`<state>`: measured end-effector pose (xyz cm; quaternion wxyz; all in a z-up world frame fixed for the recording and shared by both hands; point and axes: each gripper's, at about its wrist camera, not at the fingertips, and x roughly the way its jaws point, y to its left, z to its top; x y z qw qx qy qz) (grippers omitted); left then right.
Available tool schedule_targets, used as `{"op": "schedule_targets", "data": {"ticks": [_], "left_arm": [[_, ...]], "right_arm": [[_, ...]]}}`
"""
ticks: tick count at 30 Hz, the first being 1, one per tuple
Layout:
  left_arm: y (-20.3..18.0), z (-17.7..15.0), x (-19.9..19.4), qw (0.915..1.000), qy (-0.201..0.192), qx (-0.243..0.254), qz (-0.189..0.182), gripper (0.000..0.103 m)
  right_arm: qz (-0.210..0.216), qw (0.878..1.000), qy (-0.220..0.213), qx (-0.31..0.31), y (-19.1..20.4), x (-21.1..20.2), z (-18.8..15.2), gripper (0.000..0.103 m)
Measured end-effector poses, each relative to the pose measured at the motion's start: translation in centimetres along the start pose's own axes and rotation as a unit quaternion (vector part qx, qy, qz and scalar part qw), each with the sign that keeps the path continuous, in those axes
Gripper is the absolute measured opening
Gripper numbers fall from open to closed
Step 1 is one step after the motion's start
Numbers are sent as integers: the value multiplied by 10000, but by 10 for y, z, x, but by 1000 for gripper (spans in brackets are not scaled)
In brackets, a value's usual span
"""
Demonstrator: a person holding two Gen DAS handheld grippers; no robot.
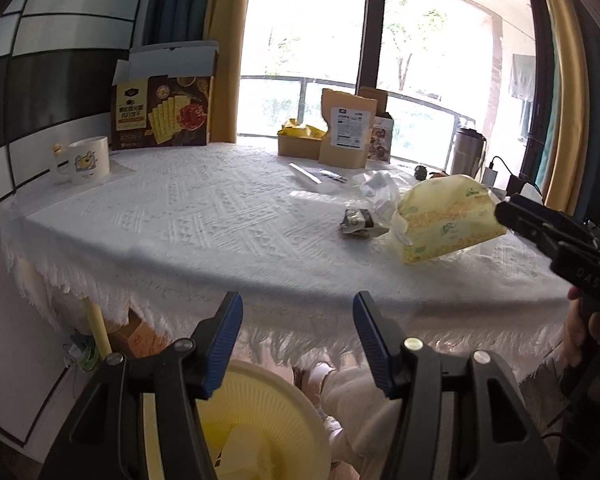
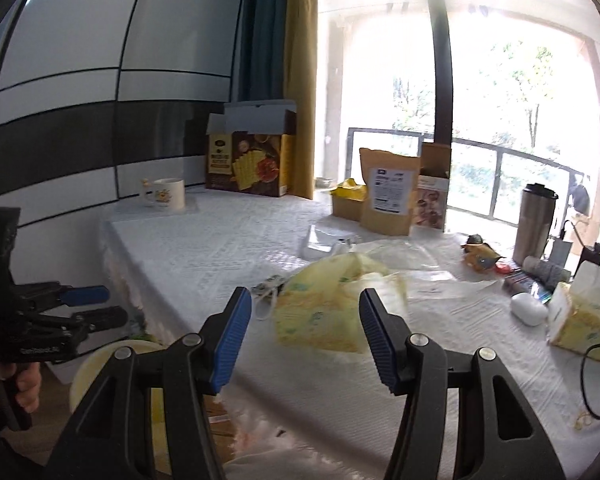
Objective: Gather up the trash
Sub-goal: 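Move the right tool to the plastic-wrapped tissue pack and grasp it, then lift the tissue pack off the table with the right tool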
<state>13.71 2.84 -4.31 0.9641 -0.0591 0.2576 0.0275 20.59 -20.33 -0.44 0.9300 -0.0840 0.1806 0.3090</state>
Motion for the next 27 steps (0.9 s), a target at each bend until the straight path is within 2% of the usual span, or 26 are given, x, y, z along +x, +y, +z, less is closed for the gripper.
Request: {"op": "schedule_targets", "data": {"ticks": [9, 12, 23, 24, 25, 27], "left_arm": [[-21, 18, 10, 9994, -271, 116, -171, 58], [-24, 24, 16, 9993, -295, 131, -187, 58], [-33, 34, 38, 9991, -258, 263, -209, 58], [-35, 35, 39, 9990, -262, 288, -226, 58], [-36, 36, 41, 9989, -260, 316, -240, 58], [-40, 37, 44, 9987, -249, 358, -261, 58]], "right_arm": [[-264, 9996, 82, 24, -24, 22, -6, 54], [-321, 9994, 78, -134, -26, 33, -7, 63], [-60, 9997, 227, -60, -38, 57, -12, 63], [-40, 9997, 234, -32, -40, 58, -12, 58], [-48, 9997, 243, -18, -42, 59, -13, 45], [-43, 9996, 279, 8, -44, 61, -15, 37]]}}
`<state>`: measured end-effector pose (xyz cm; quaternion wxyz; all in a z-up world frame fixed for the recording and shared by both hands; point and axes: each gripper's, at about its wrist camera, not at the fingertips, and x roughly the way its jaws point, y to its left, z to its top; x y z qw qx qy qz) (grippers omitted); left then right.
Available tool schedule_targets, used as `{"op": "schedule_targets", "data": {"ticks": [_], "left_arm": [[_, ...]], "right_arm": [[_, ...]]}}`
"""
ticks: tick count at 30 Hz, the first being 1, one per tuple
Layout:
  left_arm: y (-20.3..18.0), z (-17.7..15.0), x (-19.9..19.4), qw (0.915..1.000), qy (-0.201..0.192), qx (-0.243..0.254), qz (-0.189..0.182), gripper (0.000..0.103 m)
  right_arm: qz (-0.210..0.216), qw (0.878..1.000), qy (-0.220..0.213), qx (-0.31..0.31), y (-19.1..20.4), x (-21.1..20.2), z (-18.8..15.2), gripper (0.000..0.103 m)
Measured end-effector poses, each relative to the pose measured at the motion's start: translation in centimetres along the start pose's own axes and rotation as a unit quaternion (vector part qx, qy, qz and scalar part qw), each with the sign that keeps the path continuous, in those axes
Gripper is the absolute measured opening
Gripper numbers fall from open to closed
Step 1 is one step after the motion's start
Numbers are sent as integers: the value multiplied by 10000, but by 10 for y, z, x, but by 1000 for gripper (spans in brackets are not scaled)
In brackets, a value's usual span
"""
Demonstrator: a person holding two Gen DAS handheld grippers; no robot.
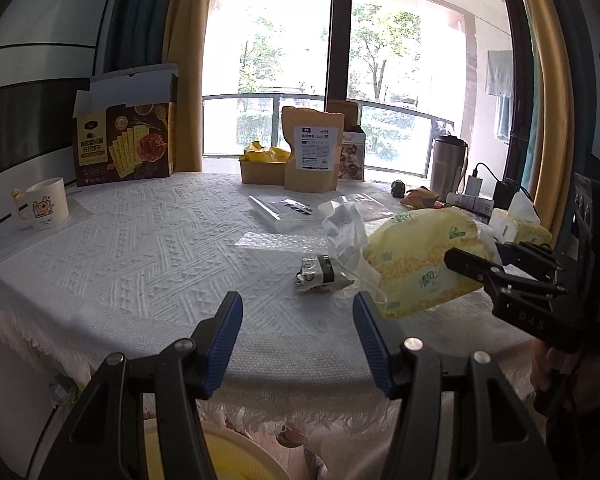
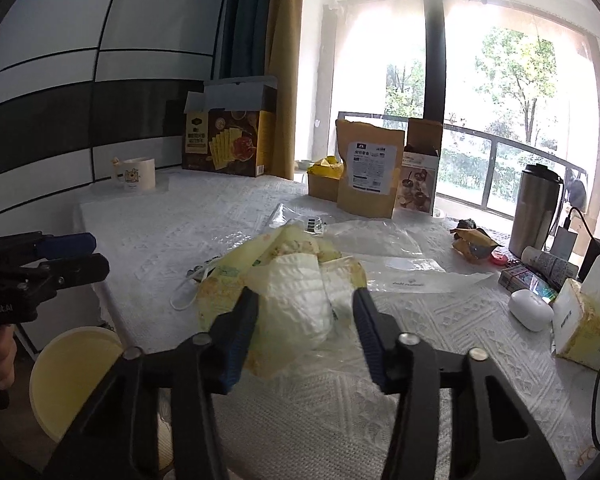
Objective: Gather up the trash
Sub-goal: 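Lift the tissue pack off the table with the right tool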
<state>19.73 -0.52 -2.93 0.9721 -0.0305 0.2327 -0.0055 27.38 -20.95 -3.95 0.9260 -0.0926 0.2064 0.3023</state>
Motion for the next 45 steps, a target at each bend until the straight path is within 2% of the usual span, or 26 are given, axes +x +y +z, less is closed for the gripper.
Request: {"op": "schedule_targets", "data": {"ticks": [3, 7, 15, 23, 34, 38, 45], "left_arm": [[-5, 3, 6, 10000, 15, 73, -38, 58], [-12, 6, 14, 9999, 77, 95, -53, 58], [-29, 11, 19, 9996, 0, 117, -243, 58], [-38, 15, 20, 9993, -36, 192, -331, 58], [-50, 12, 24, 9987, 33, 200, -475, 58], [-63, 11, 29, 9971, 142, 227, -717, 58], [-99, 0, 45, 9899, 387, 599, -1226, 62]], "right_arm": [[34, 10000, -7, 60, -4, -1, -3, 32], [-1, 9999, -70, 144, -11, -8, -4, 20], [-106, 9992, -271, 261, -26, -36, -4, 18], [-218, 9995, -161, 180, -38, -62, -13, 18], [-605, 9961, -274, 589, -66, -100, -31, 18], [-725, 9940, -323, 759, -76, -103, -33, 18], [-878, 9914, -425, 877, -88, -109, -33, 18]]}}
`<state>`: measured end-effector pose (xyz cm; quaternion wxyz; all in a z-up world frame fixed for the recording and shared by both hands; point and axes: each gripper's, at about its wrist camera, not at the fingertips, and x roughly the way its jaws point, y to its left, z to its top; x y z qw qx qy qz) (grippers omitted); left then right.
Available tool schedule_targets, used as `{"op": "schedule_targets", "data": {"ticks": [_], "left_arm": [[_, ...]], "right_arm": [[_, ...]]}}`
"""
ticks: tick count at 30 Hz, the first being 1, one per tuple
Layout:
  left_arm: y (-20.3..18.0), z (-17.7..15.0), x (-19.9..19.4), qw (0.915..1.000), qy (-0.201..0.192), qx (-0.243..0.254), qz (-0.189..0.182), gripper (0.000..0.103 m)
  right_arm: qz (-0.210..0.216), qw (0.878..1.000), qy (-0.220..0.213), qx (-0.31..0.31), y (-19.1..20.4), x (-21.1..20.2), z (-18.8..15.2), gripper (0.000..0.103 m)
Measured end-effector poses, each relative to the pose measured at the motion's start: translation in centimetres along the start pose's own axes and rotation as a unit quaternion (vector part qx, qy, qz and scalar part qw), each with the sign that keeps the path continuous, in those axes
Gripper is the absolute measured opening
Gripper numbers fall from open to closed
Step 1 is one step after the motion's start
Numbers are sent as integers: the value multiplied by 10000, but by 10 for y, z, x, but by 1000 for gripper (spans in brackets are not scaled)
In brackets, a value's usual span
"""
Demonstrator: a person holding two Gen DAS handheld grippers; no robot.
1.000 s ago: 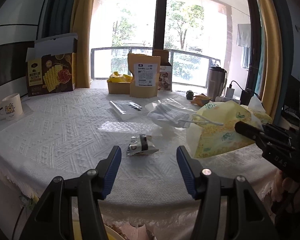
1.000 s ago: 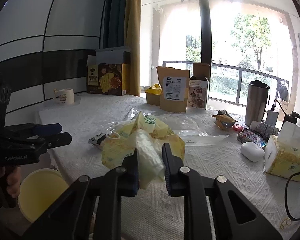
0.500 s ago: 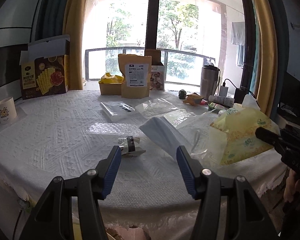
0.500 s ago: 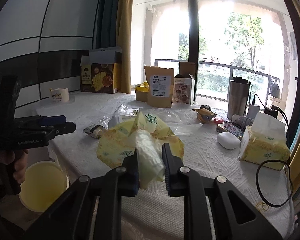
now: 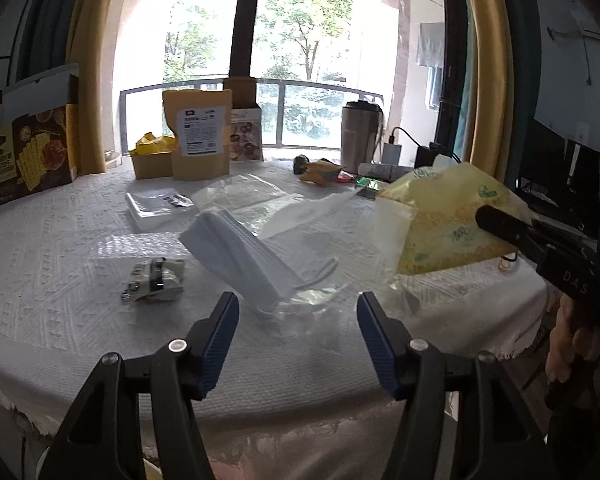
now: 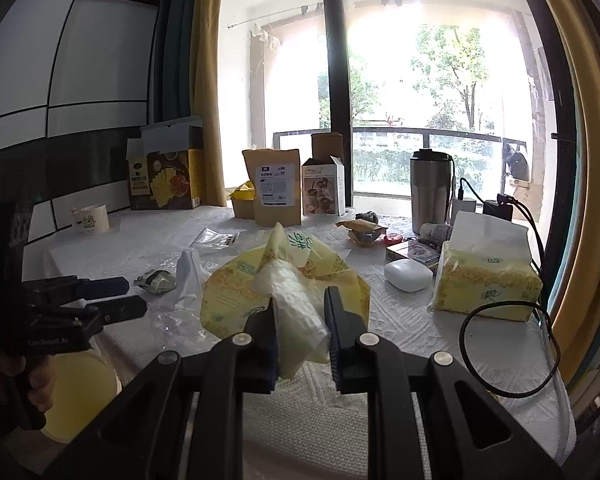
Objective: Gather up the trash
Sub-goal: 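Lift the tissue pack off the table with the right tool, then grasp the clear plastic wrapper with the left tool while the right tool holds the tissue pack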
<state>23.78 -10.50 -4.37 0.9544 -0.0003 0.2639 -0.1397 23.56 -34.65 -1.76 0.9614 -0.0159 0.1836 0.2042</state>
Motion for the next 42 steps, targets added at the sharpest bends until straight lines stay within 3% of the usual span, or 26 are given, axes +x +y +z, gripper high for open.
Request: {"op": "schedule_targets", "data": {"ticks": [4, 11, 12, 13, 17, 27, 42], "left_arm": [[-12, -5, 16, 9996, 128, 244, 79, 62], [-8, -6, 25, 9997, 96, 207, 116, 60], [-8, -6, 25, 9996, 62, 228, 127, 56], [-8, -7, 23, 9997, 35, 229, 120, 41], [-7, -7, 16, 9997, -73, 210, 86, 33], [-4, -6, -24, 9988, -463, 156, 61, 31], [30, -12, -89, 9956, -875, -199, 275, 31]], "right_arm": [[-64, 10000, 42, 42, -6, 0, -2, 17], [-161, 9998, 14, 85, -9, -6, -2, 18], [-166, 9998, 21, 80, -8, -6, -2, 18], [-168, 9998, 26, 76, -7, -6, -2, 18], [-114, 9999, 27, 110, -4, -7, -1, 18], [-23, 10000, -64, -45, 16, -13, 8, 18], [331, 9983, -239, -410, 73, -32, 28, 17]]}}
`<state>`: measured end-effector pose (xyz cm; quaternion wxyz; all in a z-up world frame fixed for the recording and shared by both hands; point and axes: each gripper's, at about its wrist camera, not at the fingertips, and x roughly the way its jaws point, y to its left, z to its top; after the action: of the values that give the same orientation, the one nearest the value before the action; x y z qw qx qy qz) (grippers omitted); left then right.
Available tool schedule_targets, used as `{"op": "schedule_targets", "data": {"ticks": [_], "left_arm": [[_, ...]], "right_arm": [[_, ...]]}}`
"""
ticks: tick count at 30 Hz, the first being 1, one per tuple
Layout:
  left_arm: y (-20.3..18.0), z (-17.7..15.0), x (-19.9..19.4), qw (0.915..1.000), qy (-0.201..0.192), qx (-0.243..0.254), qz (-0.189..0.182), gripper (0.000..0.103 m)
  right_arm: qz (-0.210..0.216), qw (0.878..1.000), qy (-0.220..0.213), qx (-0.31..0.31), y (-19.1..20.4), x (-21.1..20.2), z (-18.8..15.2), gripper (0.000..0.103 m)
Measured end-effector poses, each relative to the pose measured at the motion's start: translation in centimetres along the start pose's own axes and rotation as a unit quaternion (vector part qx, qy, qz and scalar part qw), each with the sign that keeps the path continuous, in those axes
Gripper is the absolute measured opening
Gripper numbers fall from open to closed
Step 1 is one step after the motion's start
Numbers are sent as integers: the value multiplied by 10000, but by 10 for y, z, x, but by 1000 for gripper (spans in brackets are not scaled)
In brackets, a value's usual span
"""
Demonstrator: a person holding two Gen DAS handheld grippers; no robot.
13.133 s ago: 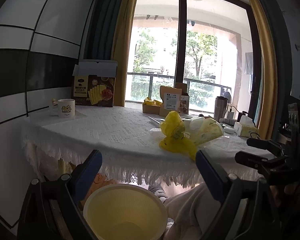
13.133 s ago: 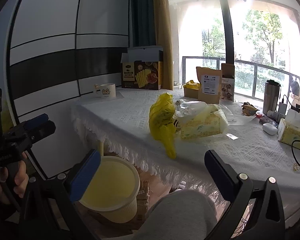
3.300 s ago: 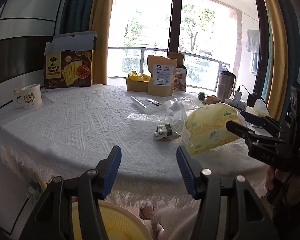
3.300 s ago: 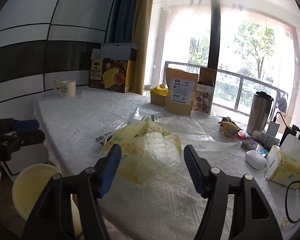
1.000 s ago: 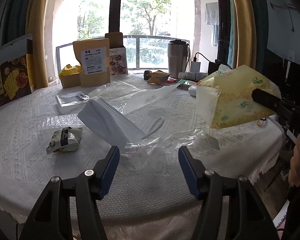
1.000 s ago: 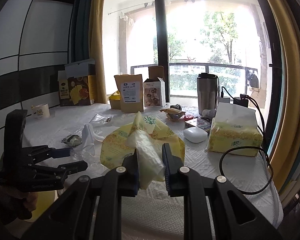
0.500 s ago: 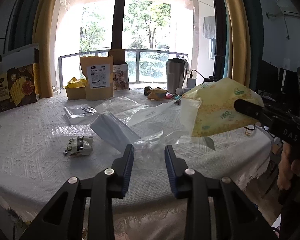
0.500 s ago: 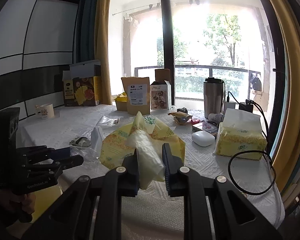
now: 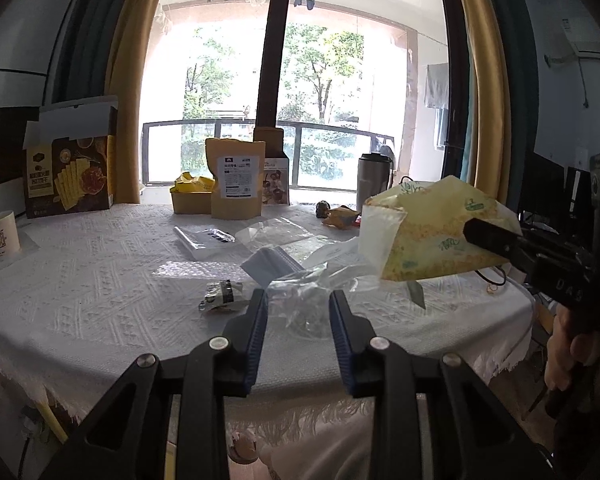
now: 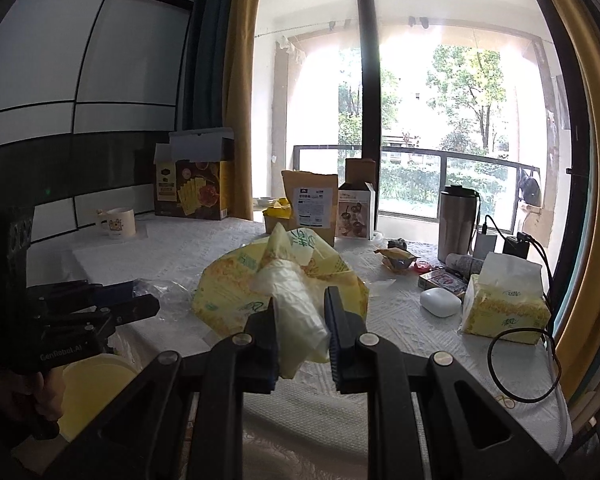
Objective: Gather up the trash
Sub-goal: 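Grasp the clear plastic wrapper with the left tool while the right tool holds the tissue pack, then lower the clear wrapper over the wastebasket and open the left tool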
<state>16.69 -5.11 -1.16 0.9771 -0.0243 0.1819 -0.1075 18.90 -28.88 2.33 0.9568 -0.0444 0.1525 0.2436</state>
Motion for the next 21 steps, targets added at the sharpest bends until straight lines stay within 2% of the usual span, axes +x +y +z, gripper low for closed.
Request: {"op": "schedule_targets", "data": {"ticks": [9, 21], "left_arm": [[41, -9, -36, 9991, -124, -393, 134, 31], [90, -30, -76, 9969, -69, -506, 593, 31]], "right_arm": [[345, 9991, 3, -227, 44, 4, 11, 17], [733, 9960, 96, -498, 108, 26, 17, 17]]}}
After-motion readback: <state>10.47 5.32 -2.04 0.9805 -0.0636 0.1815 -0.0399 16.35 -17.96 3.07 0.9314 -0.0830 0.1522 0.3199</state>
